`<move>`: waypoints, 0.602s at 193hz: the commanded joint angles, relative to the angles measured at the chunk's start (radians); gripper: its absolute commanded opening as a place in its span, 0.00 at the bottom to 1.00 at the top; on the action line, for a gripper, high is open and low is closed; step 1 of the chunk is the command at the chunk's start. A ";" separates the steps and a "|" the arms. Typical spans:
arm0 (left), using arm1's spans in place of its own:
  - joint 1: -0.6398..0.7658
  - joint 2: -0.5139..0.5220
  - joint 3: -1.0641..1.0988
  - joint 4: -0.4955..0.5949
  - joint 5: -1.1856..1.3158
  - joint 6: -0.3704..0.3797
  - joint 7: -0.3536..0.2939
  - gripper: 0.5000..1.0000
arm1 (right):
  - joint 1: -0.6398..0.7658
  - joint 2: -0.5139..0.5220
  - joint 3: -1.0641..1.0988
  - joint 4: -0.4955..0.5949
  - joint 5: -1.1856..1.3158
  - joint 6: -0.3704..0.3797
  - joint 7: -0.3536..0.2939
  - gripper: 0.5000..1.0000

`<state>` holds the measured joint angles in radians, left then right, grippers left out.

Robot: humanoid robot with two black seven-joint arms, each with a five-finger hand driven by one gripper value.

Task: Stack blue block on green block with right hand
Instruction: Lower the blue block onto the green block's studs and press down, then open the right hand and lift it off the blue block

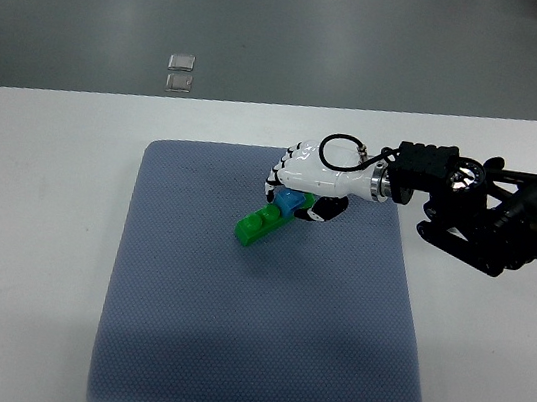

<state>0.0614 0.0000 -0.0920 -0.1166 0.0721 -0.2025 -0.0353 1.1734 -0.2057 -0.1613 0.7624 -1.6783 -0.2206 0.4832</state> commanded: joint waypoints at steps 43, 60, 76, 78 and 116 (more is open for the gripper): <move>0.000 0.000 0.000 0.000 0.000 0.000 0.000 1.00 | 0.000 -0.001 0.000 0.000 0.000 -0.002 0.000 0.43; 0.000 0.000 0.000 0.000 0.000 0.000 0.000 1.00 | 0.002 -0.001 0.000 0.000 0.002 -0.003 0.002 0.43; 0.000 0.000 0.000 0.000 0.000 0.000 0.000 1.00 | 0.002 -0.001 0.002 0.002 0.002 -0.003 0.002 0.52; 0.000 0.000 0.000 0.000 0.000 0.000 0.000 1.00 | 0.003 -0.001 0.002 0.000 0.002 -0.003 0.002 0.52; 0.000 0.000 0.000 0.000 0.000 0.000 0.000 1.00 | 0.006 -0.001 0.005 0.002 0.006 -0.005 0.002 0.62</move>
<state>0.0614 0.0000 -0.0920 -0.1166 0.0721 -0.2025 -0.0353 1.1771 -0.2071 -0.1583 0.7638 -1.6737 -0.2248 0.4847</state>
